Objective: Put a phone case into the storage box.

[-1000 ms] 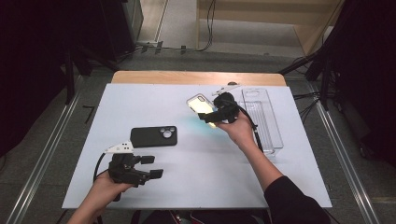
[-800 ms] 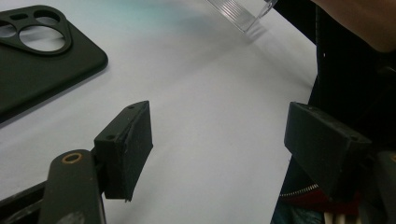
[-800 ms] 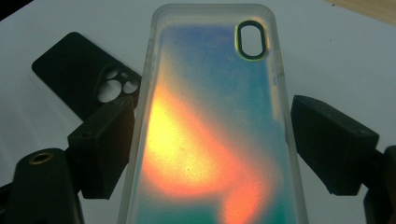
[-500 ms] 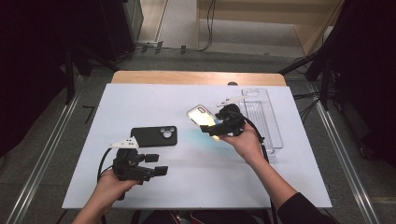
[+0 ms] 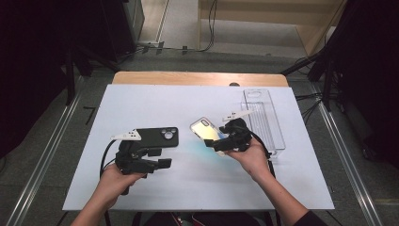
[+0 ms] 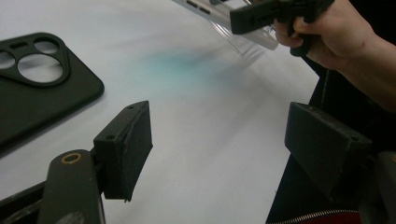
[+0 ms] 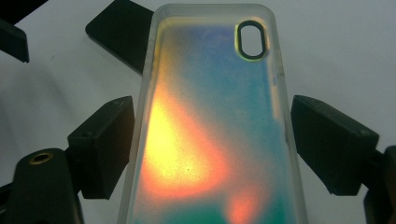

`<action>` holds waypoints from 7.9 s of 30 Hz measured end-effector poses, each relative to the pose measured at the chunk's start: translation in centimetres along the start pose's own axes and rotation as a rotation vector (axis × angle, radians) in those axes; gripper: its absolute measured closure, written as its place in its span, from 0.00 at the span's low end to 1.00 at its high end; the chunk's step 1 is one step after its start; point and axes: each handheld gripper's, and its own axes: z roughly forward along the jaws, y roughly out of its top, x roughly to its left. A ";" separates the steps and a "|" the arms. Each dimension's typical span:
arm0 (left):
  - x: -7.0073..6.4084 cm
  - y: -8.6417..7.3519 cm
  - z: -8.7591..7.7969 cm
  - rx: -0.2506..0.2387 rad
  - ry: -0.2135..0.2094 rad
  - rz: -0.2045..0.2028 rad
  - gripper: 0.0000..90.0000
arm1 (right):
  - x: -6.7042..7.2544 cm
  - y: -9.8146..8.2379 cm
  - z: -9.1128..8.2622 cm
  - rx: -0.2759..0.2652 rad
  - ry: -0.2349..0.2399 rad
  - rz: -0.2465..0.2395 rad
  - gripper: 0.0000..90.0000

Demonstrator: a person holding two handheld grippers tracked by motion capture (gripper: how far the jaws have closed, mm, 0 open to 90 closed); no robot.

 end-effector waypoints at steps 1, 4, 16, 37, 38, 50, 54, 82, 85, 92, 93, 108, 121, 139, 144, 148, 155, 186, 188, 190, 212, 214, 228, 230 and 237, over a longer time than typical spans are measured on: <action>0.0 0.2 0.0 -0.001 0.002 -0.002 0.26 | 0.1 -0.1 -0.1 -0.003 0.000 0.000 0.17; -0.1 0.8 0.3 -0.011 0.007 -0.015 0.26 | 0.4 -0.6 -0.3 -0.014 -0.002 0.016 0.17; -0.3 2.8 1.0 -0.012 0.023 -0.077 0.27 | 2.3 -2.1 -0.1 -0.101 -0.025 0.106 0.17; 0.1 5.5 3.5 -0.029 0.126 -0.137 0.27 | 3.9 -2.8 2.6 -0.192 -0.043 0.197 0.17; 0.1 5.5 3.5 -0.029 0.126 -0.137 0.27 | 3.9 -2.8 2.6 -0.192 -0.043 0.197 0.17; 1.3 6.3 4.5 -0.064 0.173 -0.200 0.27 | 4.8 -2.9 4.1 -0.274 -0.012 0.267 0.17; 1.4 6.6 5.0 -0.060 0.197 -0.215 0.28 | 5.0 -3.0 4.5 -0.294 -0.003 0.287 0.17; 2.8 6.7 6.0 -0.053 0.128 -0.441 0.86 | 6.3 -3.5 6.0 -0.380 0.052 0.287 0.17; 2.8 6.6 6.0 -0.052 0.104 -0.435 0.89 | 6.5 -3.6 6.2 -0.378 0.033 0.270 0.16; 2.8 6.7 5.7 -0.068 0.079 -0.453 0.90 | 6.8 -3.6 6.2 -0.394 0.007 0.240 0.16; 2.8 6.7 5.7 -0.067 0.073 -0.457 0.90 | 6.7 -3.6 6.1 -0.401 0.007 0.234 0.16; 1.9 7.1 5.3 -0.081 0.079 -0.413 0.90 | 5.8 -3.1 5.1 -0.359 0.093 0.209 0.00; 0.6 6.7 4.7 -0.203 0.187 -0.198 0.90 | 4.6 -2.0 3.2 -0.258 0.088 0.117 0.00; -1.3 5.3 5.0 -0.348 0.260 -0.005 0.90 | 3.7 -2.8 2.1 -0.198 0.096 0.039 0.00; -1.4 5.1 5.1 -0.343 0.245 -0.011 0.90 | 3.5 -2.9 1.7 -0.206 0.097 0.010 0.00; -1.4 5.1 5.3 -0.346 0.223 -0.022 0.90 | 3.6 -2.8 1.4 -0.210 0.092 -0.004 0.00; -1.9 5.2 5.8 -0.321 0.202 -0.030 0.90 | 4.2 -2.2 1.1 -0.201 0.078 0.005 0.00; -4.8 4.4 7.9 -0.271 0.133 -0.043 0.90 | 5.3 -0.8 1.0 -0.212 -0.033 0.005 0.14; -4.8 4.4 7.9 -0.272 0.131 -0.045 0.90 | 5.2 -0.8 0.9 -0.212 -0.032 0.002 0.15; -4.8 4.4 7.9 -0.276 0.128 -0.049 0.90 | 5.2 -0.8 0.8 -0.213 -0.035 -0.001 0.16; -4.1 5.4 4.9 -0.212 0.076 -0.035 0.44 | 3.8 -0.6 -0.2 -0.204 -0.030 0.007 0.16; -3.6 5.3 4.7 -0.181 0.049 -0.030 0.41 | 3.6 -0.6 -0.2 -0.202 -0.027 0.001 0.16; -1.9 4.3 3.3 -0.022 -0.014 0.090 0.37 | 2.6 -0.3 -1.3 -0.196 0.074 -0.028 0.16; -1.8 4.0 3.1 -0.002 -0.016 0.121 0.35 | 2.4 -0.2 -1.6 -0.191 0.088 -0.048 0.16; -1.2 3.0 2.7 0.018 -0.050 0.179 0.35 | 2.0 0.3 -2.9 -0.187 0.165 -0.100 0.16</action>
